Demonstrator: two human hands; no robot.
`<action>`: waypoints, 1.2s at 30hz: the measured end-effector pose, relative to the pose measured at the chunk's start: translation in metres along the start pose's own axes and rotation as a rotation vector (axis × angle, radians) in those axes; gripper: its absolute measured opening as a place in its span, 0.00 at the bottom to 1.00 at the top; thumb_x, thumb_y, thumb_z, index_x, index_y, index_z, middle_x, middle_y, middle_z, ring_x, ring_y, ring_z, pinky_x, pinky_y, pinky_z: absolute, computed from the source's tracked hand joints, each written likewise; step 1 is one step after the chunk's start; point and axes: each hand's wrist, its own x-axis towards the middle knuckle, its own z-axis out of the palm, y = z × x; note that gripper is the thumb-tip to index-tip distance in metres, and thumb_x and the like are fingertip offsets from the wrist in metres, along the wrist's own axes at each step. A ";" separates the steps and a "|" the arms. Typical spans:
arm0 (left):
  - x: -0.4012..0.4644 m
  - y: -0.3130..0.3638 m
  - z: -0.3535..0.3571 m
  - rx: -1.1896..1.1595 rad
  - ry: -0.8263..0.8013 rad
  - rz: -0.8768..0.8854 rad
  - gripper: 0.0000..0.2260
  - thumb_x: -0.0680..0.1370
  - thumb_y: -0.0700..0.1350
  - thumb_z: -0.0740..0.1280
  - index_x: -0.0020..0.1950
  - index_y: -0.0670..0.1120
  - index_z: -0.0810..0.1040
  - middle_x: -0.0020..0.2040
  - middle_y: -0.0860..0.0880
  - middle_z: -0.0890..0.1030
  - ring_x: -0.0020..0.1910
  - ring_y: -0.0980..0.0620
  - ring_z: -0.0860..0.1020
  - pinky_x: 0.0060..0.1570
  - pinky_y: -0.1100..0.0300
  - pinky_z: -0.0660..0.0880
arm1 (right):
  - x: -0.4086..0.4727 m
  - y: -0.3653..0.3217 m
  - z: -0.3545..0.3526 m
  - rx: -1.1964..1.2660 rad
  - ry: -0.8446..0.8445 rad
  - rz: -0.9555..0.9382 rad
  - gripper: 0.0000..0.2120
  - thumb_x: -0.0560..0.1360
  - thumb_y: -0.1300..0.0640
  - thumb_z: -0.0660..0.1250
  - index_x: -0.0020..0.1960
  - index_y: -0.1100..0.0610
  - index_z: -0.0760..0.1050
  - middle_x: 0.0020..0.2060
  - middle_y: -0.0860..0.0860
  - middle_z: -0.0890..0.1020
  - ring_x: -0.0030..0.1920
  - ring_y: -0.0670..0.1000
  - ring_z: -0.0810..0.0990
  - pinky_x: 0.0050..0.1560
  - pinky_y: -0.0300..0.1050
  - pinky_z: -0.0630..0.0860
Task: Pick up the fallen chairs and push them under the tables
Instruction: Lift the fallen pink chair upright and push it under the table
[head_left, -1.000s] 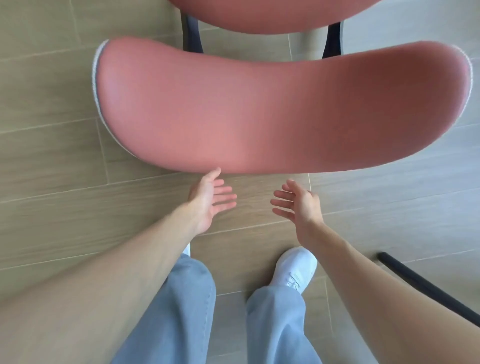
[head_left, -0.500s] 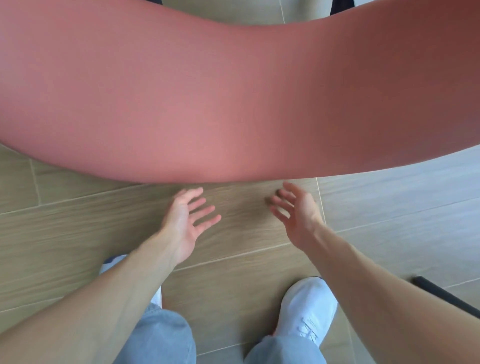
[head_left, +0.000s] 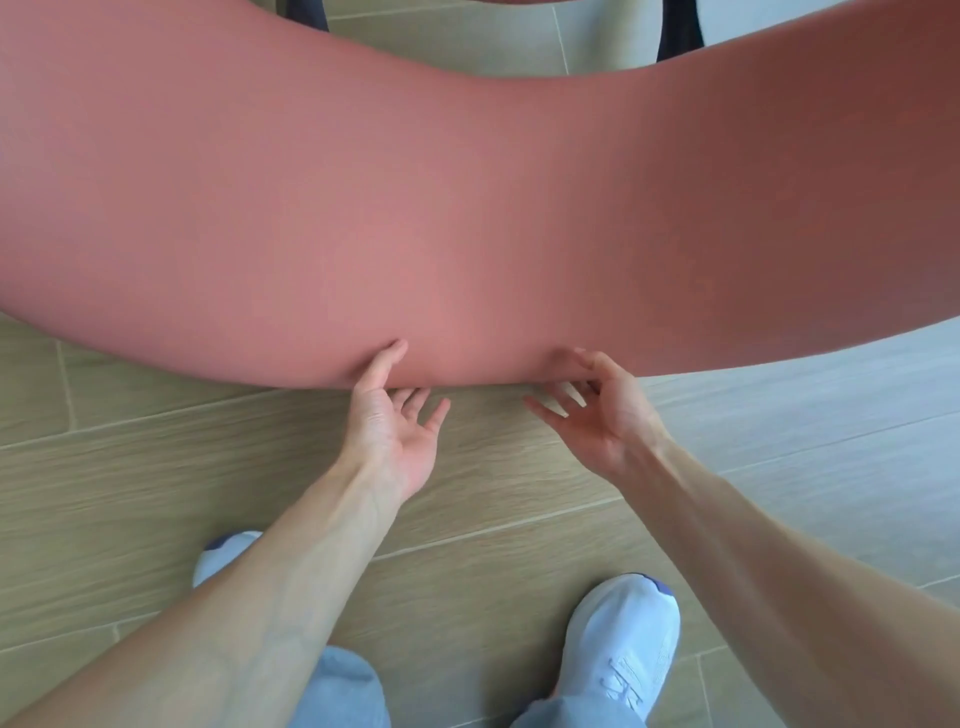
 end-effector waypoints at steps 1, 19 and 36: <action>-0.005 0.002 0.000 0.005 0.014 0.009 0.25 0.71 0.44 0.77 0.63 0.48 0.69 0.74 0.42 0.66 0.71 0.44 0.70 0.70 0.44 0.69 | -0.005 0.001 0.000 -0.020 -0.002 0.000 0.04 0.76 0.61 0.68 0.50 0.56 0.78 0.57 0.53 0.80 0.63 0.56 0.77 0.61 0.63 0.75; -0.246 0.066 0.070 0.178 0.177 0.041 0.34 0.59 0.56 0.83 0.60 0.49 0.74 0.59 0.47 0.80 0.51 0.45 0.82 0.54 0.49 0.82 | -0.242 -0.095 0.084 -0.230 0.331 -0.093 0.35 0.68 0.43 0.77 0.68 0.58 0.70 0.61 0.53 0.80 0.58 0.54 0.81 0.53 0.48 0.79; -0.424 0.265 0.329 0.359 0.066 0.274 0.23 0.67 0.55 0.80 0.54 0.49 0.74 0.51 0.44 0.79 0.41 0.41 0.81 0.28 0.51 0.79 | -0.382 -0.354 0.305 -0.417 0.315 -0.382 0.32 0.62 0.41 0.80 0.55 0.57 0.71 0.51 0.54 0.79 0.39 0.56 0.82 0.32 0.47 0.80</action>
